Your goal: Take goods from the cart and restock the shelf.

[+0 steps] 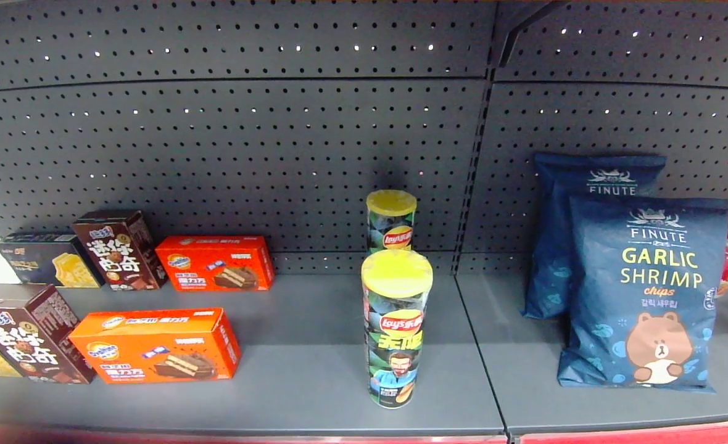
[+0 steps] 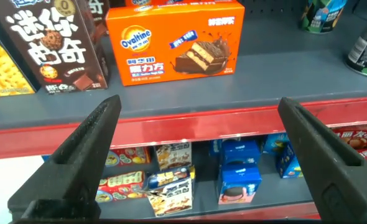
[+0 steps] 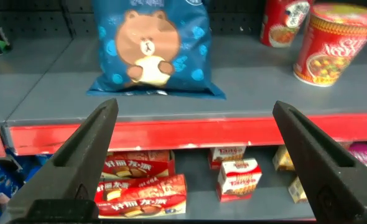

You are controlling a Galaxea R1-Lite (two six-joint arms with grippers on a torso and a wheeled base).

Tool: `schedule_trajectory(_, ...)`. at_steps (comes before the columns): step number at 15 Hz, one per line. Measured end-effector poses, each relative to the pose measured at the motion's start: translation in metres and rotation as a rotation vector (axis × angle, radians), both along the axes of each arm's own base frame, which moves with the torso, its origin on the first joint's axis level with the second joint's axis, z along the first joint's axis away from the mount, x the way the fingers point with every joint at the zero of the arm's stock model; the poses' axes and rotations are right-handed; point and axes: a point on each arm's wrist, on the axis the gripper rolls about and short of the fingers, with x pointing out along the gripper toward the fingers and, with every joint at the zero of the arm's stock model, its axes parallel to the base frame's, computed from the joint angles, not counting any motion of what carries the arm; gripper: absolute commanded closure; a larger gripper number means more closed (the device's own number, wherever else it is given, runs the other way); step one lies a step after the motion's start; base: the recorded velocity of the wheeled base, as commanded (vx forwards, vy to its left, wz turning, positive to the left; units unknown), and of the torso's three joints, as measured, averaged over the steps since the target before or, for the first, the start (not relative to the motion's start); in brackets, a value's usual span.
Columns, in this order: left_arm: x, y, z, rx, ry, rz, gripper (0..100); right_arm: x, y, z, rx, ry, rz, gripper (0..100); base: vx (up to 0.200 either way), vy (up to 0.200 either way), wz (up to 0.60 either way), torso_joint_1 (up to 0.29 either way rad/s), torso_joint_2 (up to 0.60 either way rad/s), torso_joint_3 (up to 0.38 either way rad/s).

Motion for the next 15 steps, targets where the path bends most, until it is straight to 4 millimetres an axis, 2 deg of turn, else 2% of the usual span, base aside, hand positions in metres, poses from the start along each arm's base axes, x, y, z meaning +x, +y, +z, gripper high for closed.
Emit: schedule_trajectory(15,0.0,-0.0001,0.0,0.002,0.0,-0.002,0,0.0004,0.0011,-0.0005,0.0,-0.004,0.044,0,0.0,0.0,0.0,0.0,0.0,0.0)
